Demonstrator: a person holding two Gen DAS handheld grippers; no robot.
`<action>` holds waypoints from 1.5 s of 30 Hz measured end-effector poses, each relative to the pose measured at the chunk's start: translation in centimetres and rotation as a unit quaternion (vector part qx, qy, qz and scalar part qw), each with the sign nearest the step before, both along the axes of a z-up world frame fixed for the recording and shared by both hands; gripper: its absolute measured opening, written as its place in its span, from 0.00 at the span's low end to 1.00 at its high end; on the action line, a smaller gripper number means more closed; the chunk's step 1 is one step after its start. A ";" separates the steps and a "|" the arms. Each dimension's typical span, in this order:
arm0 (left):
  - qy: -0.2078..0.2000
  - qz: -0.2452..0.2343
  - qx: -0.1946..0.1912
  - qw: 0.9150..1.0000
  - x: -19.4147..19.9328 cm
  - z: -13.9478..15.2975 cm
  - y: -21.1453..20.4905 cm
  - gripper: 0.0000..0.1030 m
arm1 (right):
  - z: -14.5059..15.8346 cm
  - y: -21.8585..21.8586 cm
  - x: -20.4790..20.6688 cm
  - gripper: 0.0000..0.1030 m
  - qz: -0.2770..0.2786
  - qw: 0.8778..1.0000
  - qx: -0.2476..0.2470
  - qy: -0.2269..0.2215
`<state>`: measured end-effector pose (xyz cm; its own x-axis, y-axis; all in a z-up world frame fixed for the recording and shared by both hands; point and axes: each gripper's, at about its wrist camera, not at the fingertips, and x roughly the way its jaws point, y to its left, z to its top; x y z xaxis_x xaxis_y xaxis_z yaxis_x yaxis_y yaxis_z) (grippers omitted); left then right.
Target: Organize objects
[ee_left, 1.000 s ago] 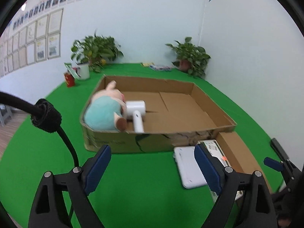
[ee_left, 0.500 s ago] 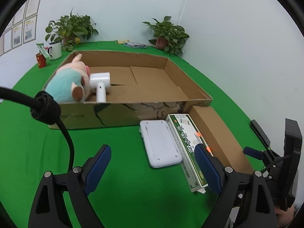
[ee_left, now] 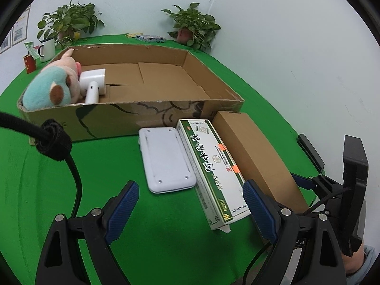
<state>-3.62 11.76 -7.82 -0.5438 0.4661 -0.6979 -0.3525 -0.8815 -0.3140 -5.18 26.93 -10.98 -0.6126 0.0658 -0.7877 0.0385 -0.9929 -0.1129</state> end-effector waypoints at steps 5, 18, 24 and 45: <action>-0.016 -0.013 0.008 1.000 -0.3 -0.8 0.9 0.86 | 0.1 1.0 0.7 0.79 0.001 1.000 -0.030 0.004; -0.059 -0.037 0.059 0.996 -1.4 -1.9 1.6 0.85 | 1.6 4.6 1.3 0.78 -0.027 0.979 -0.200 0.017; -0.090 -0.060 0.093 0.990 -2.0 -2.7 2.9 0.84 | 1.2 6.2 1.0 0.78 -0.032 0.961 -0.273 0.000; -0.120 -0.168 0.117 0.972 -5.3 -2.8 14.6 0.65 | 3.0 10.2 3.2 0.84 -0.067 0.990 -0.123 0.022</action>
<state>-8.95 26.35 -10.65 -0.1694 0.7502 -0.6392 -0.4997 -0.6244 -0.6004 -2.03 37.10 -8.03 -0.6453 -0.0428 -0.7628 -0.0942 -0.9864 0.1350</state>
